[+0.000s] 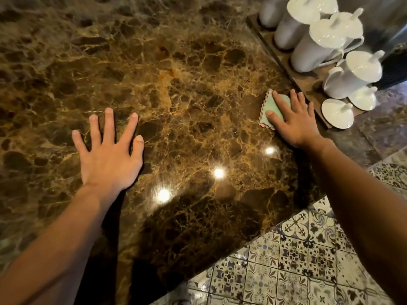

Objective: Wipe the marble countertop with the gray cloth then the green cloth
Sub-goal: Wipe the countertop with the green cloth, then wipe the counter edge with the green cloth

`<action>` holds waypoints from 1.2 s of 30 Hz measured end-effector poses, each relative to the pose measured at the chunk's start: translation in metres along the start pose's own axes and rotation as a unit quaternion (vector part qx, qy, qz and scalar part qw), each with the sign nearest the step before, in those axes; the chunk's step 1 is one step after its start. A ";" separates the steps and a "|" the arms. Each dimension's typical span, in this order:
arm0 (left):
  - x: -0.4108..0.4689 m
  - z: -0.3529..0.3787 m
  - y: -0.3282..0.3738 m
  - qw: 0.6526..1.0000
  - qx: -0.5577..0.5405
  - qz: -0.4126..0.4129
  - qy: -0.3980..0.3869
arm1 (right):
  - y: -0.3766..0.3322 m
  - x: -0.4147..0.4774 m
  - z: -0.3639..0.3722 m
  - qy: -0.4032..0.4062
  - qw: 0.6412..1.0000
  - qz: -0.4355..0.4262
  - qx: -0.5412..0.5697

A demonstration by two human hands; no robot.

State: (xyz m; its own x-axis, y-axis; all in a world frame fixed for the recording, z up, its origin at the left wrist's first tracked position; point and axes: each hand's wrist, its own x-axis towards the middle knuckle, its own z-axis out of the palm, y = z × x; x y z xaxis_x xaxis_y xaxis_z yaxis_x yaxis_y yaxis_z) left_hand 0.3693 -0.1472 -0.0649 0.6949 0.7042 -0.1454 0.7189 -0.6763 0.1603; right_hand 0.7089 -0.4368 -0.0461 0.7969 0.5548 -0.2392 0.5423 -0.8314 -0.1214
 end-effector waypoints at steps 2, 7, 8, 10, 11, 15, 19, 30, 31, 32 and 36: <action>-0.001 0.000 -0.002 1.000 -0.002 0.004 -0.003 | 0.011 -0.019 0.003 0.006 1.000 0.015 0.008; -0.002 -0.002 -0.003 1.000 0.000 0.006 -0.007 | 0.029 -0.083 0.018 0.028 0.994 0.099 0.024; -0.002 -0.003 -0.002 1.000 -0.003 0.004 -0.010 | 0.028 -0.094 0.021 0.029 0.992 0.121 0.027; -0.004 -0.006 -0.002 1.000 -0.014 0.006 -0.012 | 0.025 -0.111 0.026 0.031 0.987 0.156 0.031; -0.005 -0.008 -0.003 1.000 -0.019 0.010 -0.015 | 0.024 -0.118 0.029 0.032 0.985 0.168 0.032; -0.023 -0.014 -0.009 0.999 -0.014 0.035 -0.038 | 0.011 -0.138 0.037 0.033 0.978 0.201 0.036; -0.055 -0.018 -0.009 0.997 -0.021 0.054 -0.044 | -0.015 -0.165 0.051 0.060 0.968 0.234 0.065; -0.188 -0.044 -0.028 0.966 -0.258 0.012 -0.017 | -0.142 -0.237 0.085 0.063 0.936 0.256 0.234; -0.196 -0.046 -0.035 0.966 -0.258 0.000 -0.024 | -0.159 -0.245 0.089 0.054 0.929 0.258 0.260; -0.203 -0.047 -0.041 0.966 -0.259 -0.009 -0.030 | -0.176 -0.253 0.094 0.046 0.922 0.259 0.283; -0.234 -0.053 -0.071 0.967 -0.247 -0.039 -0.050 | -0.253 -0.297 0.112 0.028 0.914 0.232 0.332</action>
State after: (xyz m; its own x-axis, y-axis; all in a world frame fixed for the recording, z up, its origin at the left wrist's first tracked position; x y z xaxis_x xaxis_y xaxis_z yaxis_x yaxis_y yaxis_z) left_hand 0.1551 -0.2521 0.0099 0.6544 0.7079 -0.2658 0.6916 -0.4182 0.5889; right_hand 0.3059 -0.3951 -0.0519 0.9229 0.1226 -0.3651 -0.1233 -0.8040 -0.5817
